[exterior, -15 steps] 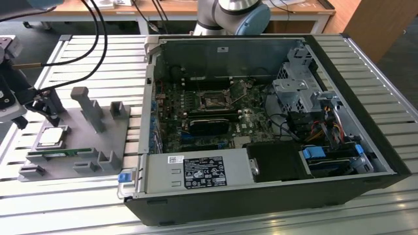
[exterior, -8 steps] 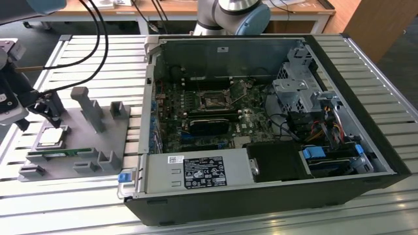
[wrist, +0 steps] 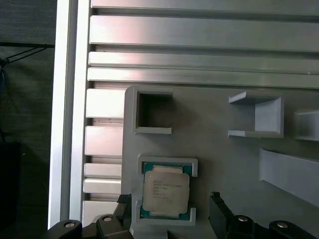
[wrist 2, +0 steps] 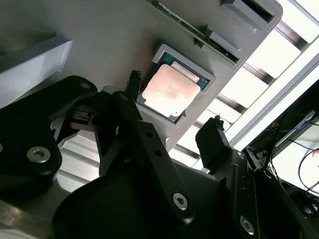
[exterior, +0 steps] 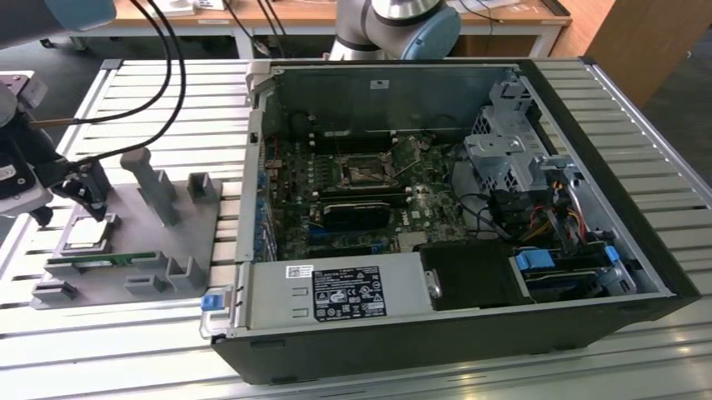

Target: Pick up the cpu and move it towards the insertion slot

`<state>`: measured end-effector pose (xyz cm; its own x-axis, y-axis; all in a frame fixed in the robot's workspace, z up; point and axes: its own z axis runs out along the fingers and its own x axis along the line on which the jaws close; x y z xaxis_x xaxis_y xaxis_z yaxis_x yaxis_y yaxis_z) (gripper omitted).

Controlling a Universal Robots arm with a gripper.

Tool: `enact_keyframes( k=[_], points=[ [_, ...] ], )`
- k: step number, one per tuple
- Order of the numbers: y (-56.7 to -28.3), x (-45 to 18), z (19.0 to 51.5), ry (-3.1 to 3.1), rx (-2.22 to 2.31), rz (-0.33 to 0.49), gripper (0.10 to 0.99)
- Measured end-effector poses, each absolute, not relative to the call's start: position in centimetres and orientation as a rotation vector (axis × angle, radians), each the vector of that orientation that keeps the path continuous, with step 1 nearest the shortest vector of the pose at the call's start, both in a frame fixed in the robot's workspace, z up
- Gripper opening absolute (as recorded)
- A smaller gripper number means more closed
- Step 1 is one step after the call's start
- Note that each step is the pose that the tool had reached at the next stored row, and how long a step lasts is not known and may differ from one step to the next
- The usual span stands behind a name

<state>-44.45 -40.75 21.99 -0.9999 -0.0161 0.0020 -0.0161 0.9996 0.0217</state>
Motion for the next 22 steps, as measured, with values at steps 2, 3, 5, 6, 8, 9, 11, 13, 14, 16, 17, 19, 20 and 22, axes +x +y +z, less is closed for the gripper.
enact_keyframes(
  k=[2,3,5,6,8,9,11,13,14,16,17,19,20,22],
  points=[
    [-40.7,-44.5,21.7,-3.139,0.025,-0.034,0.718],
    [-40.7,-44.6,21.6,-3.14,0.025,-0.034,0.718],
    [-40.7,-44.6,21.4,-3.14,0.025,-0.034,0.718],
    [-40.7,-44.6,21.3,-3.14,0.025,-0.034,0.718],
    [-40.7,-44.7,21.0,-3.14,0.025,-0.033,0.718],
    [-40.7,-44.7,20.9,-3.14,0.025,-0.033,0.718],
    [-40.7,-44.7,20.6,-3.14,0.025,-0.032,0.718],
    [-40.7,-44.8,20.4,-3.14,0.025,-0.031,0.718],
    [-40.7,-44.8,20.3,-3.14,0.025,-0.03,0.718],
    [-40.6,-44.8,20.1,-3.14,0.025,-0.027,0.718],
    [-40.6,-44.8,19.9,-3.14,0.025,-0.025,0.718],
    [-40.6,-44.8,19.7,-3.14,0.025,-0.021,0.718],
    [-40.5,-44.8,19.6,-3.14,0.025,-0.018,0.718],
    [-40.5,-44.9,19.4,-3.14,0.025,-0.016,0.718]
  ],
)
